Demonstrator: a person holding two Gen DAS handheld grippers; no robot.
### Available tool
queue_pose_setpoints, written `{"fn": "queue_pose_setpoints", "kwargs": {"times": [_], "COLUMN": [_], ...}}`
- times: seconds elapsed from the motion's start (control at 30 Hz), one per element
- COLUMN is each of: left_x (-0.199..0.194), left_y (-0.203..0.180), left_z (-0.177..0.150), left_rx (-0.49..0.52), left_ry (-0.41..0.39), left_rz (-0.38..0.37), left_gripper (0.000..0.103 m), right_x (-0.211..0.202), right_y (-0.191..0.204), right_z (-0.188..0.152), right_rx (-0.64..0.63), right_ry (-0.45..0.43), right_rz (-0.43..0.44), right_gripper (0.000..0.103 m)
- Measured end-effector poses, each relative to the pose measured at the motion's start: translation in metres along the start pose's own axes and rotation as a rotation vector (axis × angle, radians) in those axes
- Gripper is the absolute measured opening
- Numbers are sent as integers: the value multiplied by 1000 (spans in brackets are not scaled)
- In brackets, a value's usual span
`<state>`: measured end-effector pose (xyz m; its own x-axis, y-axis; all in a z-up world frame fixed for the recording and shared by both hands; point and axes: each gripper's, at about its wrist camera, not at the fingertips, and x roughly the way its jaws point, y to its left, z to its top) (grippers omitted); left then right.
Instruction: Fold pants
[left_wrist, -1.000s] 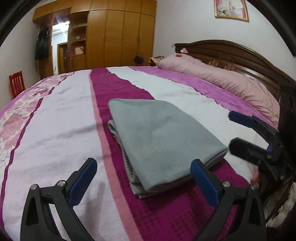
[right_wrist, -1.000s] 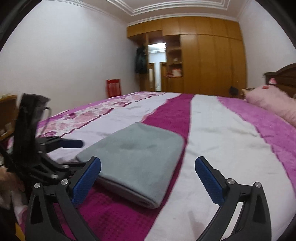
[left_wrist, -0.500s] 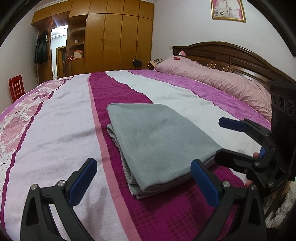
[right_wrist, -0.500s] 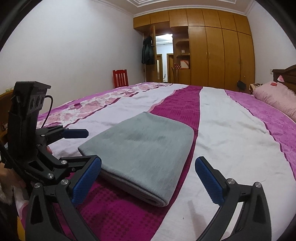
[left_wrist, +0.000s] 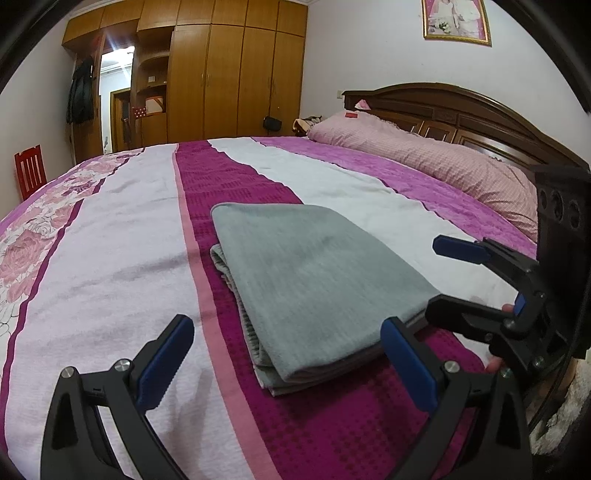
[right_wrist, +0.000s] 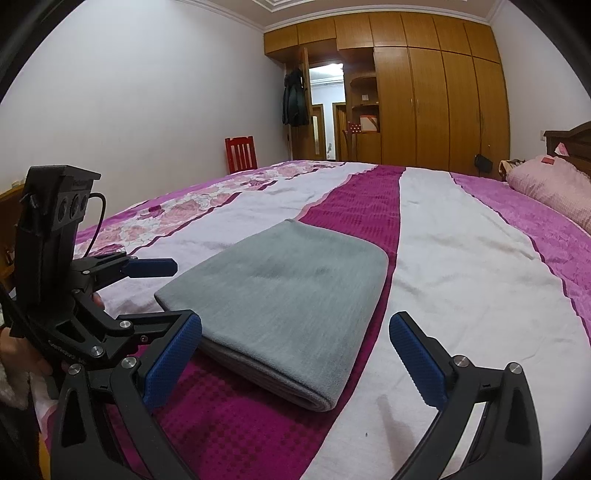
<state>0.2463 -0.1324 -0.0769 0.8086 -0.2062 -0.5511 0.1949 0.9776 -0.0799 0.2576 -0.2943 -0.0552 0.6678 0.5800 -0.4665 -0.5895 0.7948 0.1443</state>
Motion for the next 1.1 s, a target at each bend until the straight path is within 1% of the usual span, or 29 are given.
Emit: {"fn": "queue_pose_setpoints", "kwargs": {"times": [0.67,0.93,1.1], "left_x": [-3,-2,-2], "left_y": [-5,-1,-2], "left_z": [-2,0,0], "left_rx": [27,15,22], "left_ry": [-14,-6,-7], "left_rz": [-1,-18,-14], "left_gripper": [103,103,103], "right_x": [-3,-3,-3], "right_y": [0,1,0], "right_z": [-1,-1,-1], "right_rx": [3,4,4], "right_ry": [-9,-4,-2], "right_rz": [-6,-6,-6], "right_gripper": [103,103,103]}}
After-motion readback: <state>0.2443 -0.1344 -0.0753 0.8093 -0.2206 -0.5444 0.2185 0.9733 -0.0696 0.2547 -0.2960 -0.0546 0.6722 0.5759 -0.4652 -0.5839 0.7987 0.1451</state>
